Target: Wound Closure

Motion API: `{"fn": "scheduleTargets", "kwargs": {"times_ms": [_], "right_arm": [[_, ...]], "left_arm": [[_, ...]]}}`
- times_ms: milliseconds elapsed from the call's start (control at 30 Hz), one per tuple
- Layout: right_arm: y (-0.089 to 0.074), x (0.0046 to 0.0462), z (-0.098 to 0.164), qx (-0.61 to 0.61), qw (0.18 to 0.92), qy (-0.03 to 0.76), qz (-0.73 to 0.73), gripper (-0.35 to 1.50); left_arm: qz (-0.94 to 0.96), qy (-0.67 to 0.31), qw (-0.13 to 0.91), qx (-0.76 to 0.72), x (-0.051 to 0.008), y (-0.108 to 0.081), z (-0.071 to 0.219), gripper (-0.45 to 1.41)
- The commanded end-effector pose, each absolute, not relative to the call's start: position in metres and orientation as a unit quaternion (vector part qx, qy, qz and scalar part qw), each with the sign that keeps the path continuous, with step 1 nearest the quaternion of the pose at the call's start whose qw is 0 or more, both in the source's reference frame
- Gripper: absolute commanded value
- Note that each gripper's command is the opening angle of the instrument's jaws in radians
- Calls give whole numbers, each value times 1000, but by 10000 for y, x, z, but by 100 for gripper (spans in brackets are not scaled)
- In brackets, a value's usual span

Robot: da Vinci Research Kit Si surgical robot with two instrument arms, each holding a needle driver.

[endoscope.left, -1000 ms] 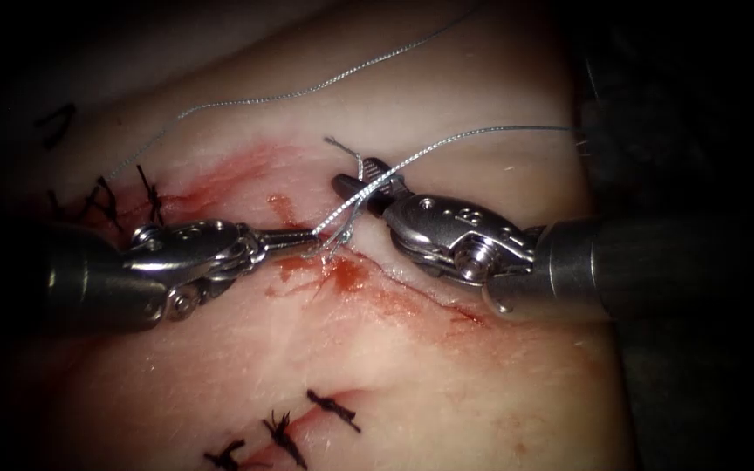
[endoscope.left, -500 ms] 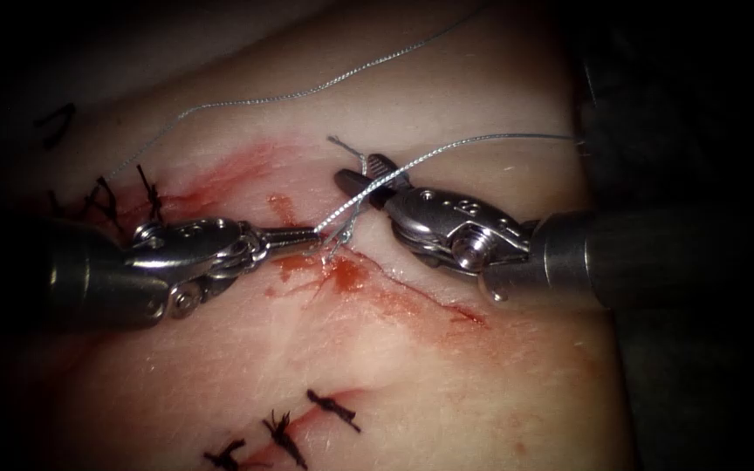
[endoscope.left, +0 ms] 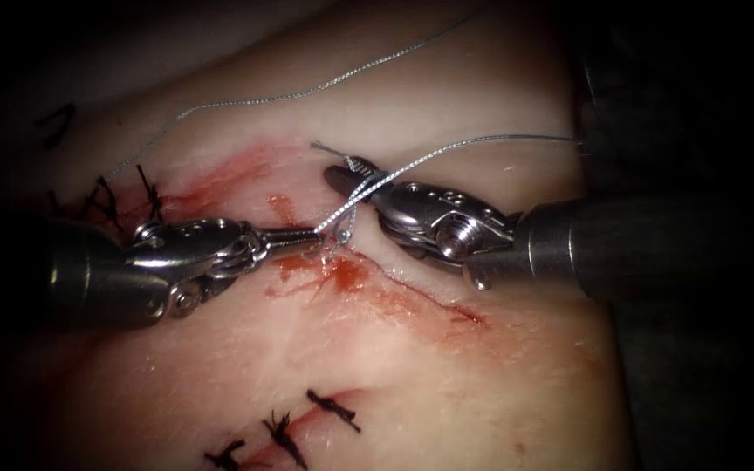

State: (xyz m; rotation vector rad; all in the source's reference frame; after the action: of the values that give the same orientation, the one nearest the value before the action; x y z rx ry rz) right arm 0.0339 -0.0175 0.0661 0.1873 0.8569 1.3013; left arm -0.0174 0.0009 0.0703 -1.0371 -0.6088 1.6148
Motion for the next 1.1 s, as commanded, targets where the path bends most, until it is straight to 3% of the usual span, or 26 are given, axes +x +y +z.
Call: {"fn": "scheduleTargets", "kwargs": {"times_ms": [33, 567, 833, 1033, 1100], "right_arm": [[-175, 346, 659, 85, 706, 389, 586, -35], [-207, 333, 642, 96, 711, 437, 542, -35], [-247, 339, 636, 148, 746, 449, 469, -35], [-275, 351, 636, 169, 762, 454, 430, -35], [-280, 356, 640, 173, 766, 455, 420, -35]], "left_arm": [[677, -249, 539, -434, -177, 7, 709, -45], [723, -133, 556, -387, -130, 98, 754, -45], [753, -75, 536, -375, -151, 137, 792, -45], [816, -16, 444, -369, -189, 158, 802, -45], [876, 40, 319, -359, -202, 165, 807, -45]]}}
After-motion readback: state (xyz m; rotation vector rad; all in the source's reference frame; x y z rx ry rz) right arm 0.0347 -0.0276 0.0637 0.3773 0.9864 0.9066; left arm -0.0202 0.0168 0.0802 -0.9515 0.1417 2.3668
